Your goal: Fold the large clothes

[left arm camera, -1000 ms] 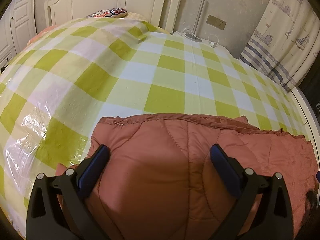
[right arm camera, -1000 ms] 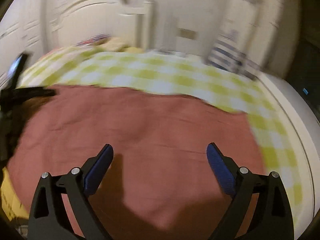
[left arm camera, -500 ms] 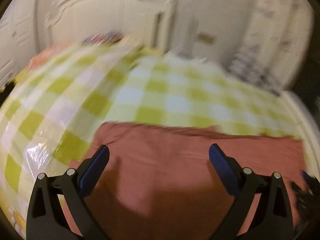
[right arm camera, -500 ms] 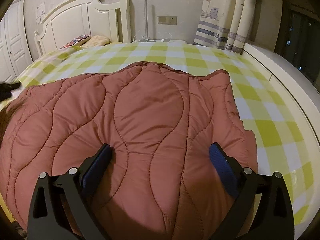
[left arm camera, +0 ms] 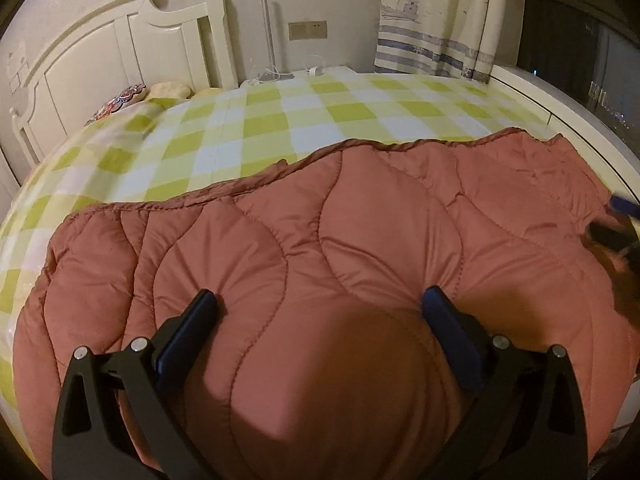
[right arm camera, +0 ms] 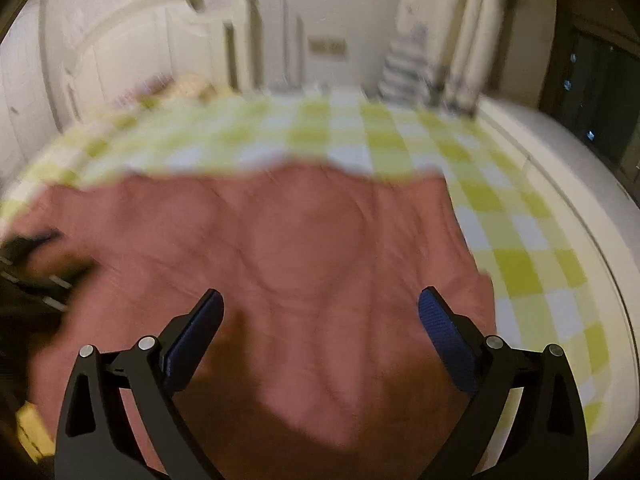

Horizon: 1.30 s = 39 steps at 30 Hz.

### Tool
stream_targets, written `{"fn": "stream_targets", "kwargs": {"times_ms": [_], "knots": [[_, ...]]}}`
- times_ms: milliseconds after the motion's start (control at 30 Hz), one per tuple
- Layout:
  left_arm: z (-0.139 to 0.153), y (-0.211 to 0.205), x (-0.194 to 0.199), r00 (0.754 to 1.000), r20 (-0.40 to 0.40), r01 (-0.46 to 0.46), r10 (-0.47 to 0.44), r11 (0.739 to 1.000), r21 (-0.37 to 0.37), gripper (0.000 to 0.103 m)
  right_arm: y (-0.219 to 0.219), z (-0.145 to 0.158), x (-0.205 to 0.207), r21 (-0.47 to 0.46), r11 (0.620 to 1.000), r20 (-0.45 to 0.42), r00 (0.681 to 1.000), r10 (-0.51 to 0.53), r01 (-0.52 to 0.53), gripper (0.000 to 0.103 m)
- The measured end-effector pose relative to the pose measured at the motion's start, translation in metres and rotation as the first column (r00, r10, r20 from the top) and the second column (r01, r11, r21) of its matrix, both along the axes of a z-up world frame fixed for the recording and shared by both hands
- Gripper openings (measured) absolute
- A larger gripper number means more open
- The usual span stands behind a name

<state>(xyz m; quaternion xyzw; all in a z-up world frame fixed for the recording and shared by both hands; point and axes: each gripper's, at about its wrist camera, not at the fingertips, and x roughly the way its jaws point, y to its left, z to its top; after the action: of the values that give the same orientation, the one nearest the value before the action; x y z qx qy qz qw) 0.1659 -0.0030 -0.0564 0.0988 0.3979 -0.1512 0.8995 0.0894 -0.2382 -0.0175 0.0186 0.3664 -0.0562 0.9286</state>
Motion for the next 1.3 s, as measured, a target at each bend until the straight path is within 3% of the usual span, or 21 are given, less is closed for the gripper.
{"fn": "stream_targets", "kwargs": {"times_ms": [67,133,233,300,367,467,567,667,733,800,833,900,1033,1100,1200,1267,1300], "knots": [[-0.001,0.000,-0.001,1.000,0.005,-0.001,0.001,1.000,0.004,0.101,0.021,0.019,-0.004,-0.043,0.998,0.074,0.996,0.042,-0.039,0.094],[0.001,-0.002,-0.004,1.000,0.002,0.000,0.000,1.000,-0.003,0.101,0.036,0.020,0.001,-0.083,0.994,0.081,0.994,0.078,-0.071,0.094],[0.001,0.003,0.002,1.000,0.003,0.001,-0.001,1.000,-0.011,0.101,0.045,-0.028,0.028,-0.117,0.986,-0.081,0.991,0.110,-0.119,0.097],[0.001,0.005,0.000,1.000,0.004,0.001,-0.001,1.000,-0.020,0.101,0.034,-0.039,0.030,-0.047,0.992,-0.051,0.992,0.113,-0.116,0.099],[0.001,0.005,0.000,1.000,0.007,0.000,0.000,1.000,-0.016,0.101,0.036,-0.036,0.032,-0.062,0.991,-0.077,0.990,0.115,-0.120,0.098],[0.002,0.007,-0.002,1.000,0.005,-0.001,0.001,1.000,-0.022,0.101,0.040,-0.019,0.038,-0.084,0.991,-0.117,0.989,0.095,-0.105,0.098],[0.001,0.007,0.000,1.000,0.004,-0.001,0.001,1.000,-0.020,0.101,0.047,0.014,0.040,-0.109,0.988,-0.016,0.994,0.112,-0.113,0.098],[0.001,0.006,0.000,1.000,0.005,-0.001,0.001,1.000,-0.020,0.101,0.049,0.032,0.066,-0.120,0.986,0.008,0.993,0.116,-0.115,0.098],[0.001,0.007,0.000,1.000,0.005,-0.001,0.001,1.000,-0.020,0.101,0.047,0.020,0.094,-0.113,0.987,-0.050,0.992,0.113,-0.118,0.098],[0.001,0.007,-0.001,1.000,0.005,-0.001,0.001,1.000,-0.020,0.101,0.044,-0.027,0.127,-0.141,0.982,-0.212,0.973,0.092,-0.124,0.098],[0.001,0.007,-0.001,1.000,0.005,-0.001,0.002,1.000,-0.025,0.101,0.043,-0.043,0.133,-0.101,0.985,-0.241,0.964,0.111,-0.139,0.099],[0.001,0.009,0.001,1.000,0.003,-0.006,0.006,1.000,-0.030,0.101,0.033,-0.044,0.137,-0.030,0.992,-0.222,0.969,0.112,-0.122,0.099],[0.010,0.014,0.006,0.999,-0.047,-0.010,0.009,0.999,-0.033,0.101,0.033,-0.041,0.137,-0.054,0.991,-0.216,0.970,0.111,-0.126,0.099],[0.026,0.023,0.005,0.999,-0.052,-0.015,0.010,0.997,-0.079,0.101,0.034,-0.042,0.135,-0.053,0.991,-0.215,0.970,0.111,-0.125,0.099],[0.054,0.058,0.008,0.992,0.052,-0.111,0.115,0.991,-0.073,0.101,0.032,-0.043,0.133,-0.038,0.991,-0.214,0.970,0.115,-0.126,0.099],[0.047,0.092,0.027,0.971,0.047,-0.232,0.233,0.972,-0.033,0.101,0.035,-0.046,0.131,-0.035,0.992,-0.210,0.971,0.115,-0.125,0.099],[0.029,0.113,0.044,0.950,0.005,-0.312,0.312,0.950,0.005,0.101,0.035,-0.047,0.132,-0.035,0.992,-0.209,0.971,0.115,-0.125,0.099]]}}
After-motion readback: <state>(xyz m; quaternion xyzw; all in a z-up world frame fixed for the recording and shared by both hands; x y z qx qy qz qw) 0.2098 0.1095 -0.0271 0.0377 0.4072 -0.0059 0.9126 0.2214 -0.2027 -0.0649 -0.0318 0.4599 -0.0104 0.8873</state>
